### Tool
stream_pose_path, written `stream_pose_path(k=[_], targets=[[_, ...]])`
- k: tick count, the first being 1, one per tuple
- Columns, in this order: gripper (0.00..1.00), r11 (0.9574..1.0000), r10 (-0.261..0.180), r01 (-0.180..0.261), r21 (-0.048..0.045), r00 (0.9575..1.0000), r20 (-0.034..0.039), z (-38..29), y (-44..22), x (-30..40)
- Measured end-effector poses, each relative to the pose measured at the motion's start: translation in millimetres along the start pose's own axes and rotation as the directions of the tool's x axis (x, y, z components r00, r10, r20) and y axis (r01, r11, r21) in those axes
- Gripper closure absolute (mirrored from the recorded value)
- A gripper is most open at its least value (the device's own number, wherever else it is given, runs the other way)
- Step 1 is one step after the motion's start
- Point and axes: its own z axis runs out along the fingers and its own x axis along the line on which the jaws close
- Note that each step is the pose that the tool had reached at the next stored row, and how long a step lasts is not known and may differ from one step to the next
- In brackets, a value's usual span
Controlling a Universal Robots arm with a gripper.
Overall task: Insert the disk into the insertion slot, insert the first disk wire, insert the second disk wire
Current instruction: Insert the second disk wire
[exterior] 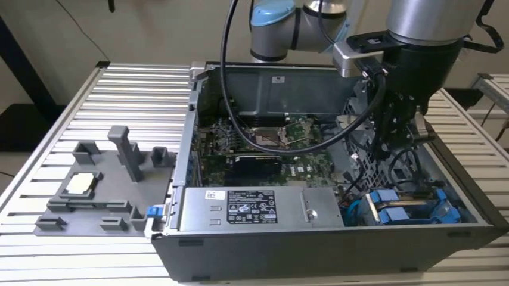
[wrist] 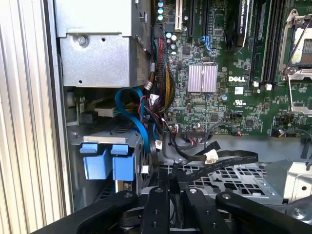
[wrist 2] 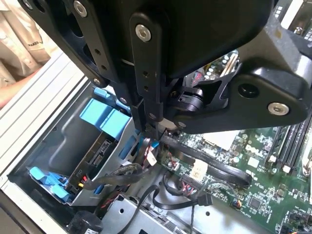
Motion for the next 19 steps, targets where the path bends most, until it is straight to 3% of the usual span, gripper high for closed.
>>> stream_pose_path(k=[7,11,19], targets=[[0.84,1.0,0.0,0.0,0.0,1.0,-0.0015,-0.2,0.4,0.0],[0.76,1.0,0.0,0.0,0.0,1.0,-0.0028,-0.5,1.6,0.0],[0.76,0.9999,-0.012,0.012,0.0019,0.9998,-0.0164,-0.9,6.9,-0.1]])
